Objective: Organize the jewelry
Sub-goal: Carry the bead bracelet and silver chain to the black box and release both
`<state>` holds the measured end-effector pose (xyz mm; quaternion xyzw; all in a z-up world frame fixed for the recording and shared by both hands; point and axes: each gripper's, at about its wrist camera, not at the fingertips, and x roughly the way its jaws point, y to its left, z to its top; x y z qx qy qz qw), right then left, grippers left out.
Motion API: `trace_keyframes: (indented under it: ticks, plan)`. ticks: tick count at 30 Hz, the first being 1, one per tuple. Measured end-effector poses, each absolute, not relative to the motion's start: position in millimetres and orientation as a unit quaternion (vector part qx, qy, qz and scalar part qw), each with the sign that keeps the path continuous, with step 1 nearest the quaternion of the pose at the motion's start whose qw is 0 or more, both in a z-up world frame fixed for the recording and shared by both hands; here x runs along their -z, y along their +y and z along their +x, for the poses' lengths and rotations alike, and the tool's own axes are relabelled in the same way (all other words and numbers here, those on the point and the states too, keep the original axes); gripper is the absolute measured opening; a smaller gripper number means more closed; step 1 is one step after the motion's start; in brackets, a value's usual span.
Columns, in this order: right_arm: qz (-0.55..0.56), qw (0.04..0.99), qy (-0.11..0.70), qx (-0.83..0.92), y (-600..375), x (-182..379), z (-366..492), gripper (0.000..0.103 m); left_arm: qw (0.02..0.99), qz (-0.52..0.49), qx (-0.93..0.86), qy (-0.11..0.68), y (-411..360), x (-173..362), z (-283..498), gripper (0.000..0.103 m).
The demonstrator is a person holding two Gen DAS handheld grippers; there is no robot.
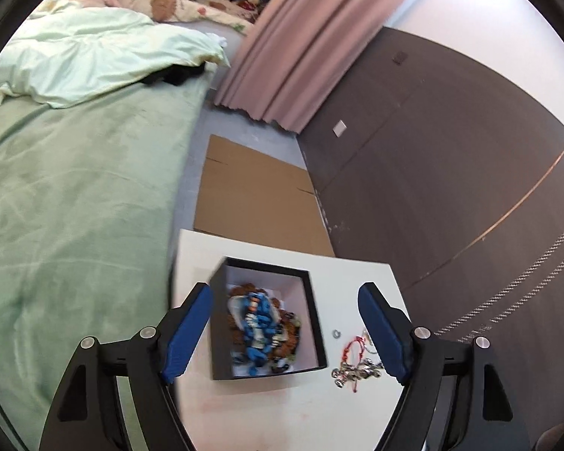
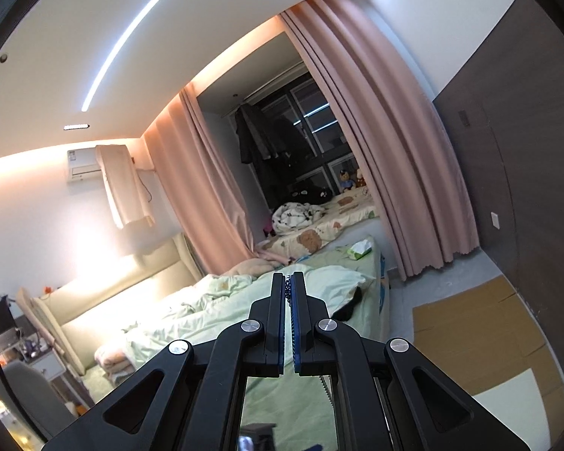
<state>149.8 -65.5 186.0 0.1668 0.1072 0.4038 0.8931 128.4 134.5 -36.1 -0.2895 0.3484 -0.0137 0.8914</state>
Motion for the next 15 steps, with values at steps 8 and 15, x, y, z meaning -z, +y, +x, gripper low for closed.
trace_keyframes:
  ticks: [8,15]
  plan:
    - [0.156,0.896,0.132,-0.394,-37,-164,164,0.004,0.894,-0.299,-0.011,0.334,167,30,104,0.080]
    - [0.148,0.901,0.158,-0.375,-22,-138,180,0.004,0.892,-0.309,-0.013,0.329,177,28,94,0.081]
